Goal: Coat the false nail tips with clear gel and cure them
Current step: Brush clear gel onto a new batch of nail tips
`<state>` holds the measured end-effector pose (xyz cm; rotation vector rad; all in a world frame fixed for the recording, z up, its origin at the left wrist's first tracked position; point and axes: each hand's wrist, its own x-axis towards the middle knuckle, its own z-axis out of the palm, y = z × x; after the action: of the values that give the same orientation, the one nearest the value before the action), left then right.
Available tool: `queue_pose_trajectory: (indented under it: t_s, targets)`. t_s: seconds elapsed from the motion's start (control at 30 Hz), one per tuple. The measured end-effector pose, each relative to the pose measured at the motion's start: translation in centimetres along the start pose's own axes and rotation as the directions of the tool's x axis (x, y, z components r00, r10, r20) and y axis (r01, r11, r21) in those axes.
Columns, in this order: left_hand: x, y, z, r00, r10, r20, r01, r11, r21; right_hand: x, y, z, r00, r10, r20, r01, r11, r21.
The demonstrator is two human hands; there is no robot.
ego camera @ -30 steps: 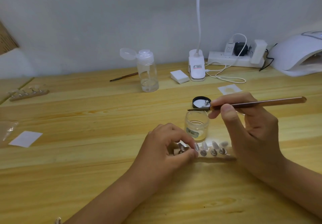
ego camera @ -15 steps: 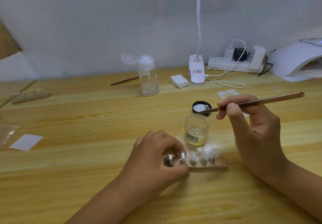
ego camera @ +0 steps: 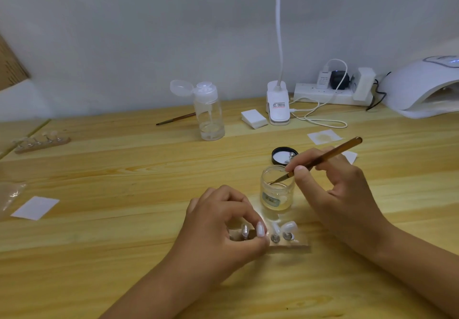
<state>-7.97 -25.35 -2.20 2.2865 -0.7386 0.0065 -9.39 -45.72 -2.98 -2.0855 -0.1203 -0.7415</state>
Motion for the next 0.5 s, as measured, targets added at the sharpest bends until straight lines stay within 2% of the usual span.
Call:
queue_pose_trajectory:
  t_s: [0.3, 0.5]
  targets:
    - [-0.06, -0.32, -0.22, 0.997, 0.072, -0.012, -0.072, 0.997, 0.036, 0.03, -0.02, 0.11, 0.998, -0.054, 0.021, 0.055, 0.998, -0.035]
    - [-0.25, -0.46, 0.05, 0.985, 0.165, -0.054, -0.160, 0.982, 0.096, -0.02, 0.14, -0.04, 0.998, -0.050, -0.028, 0.051, 0.998, 0.032]
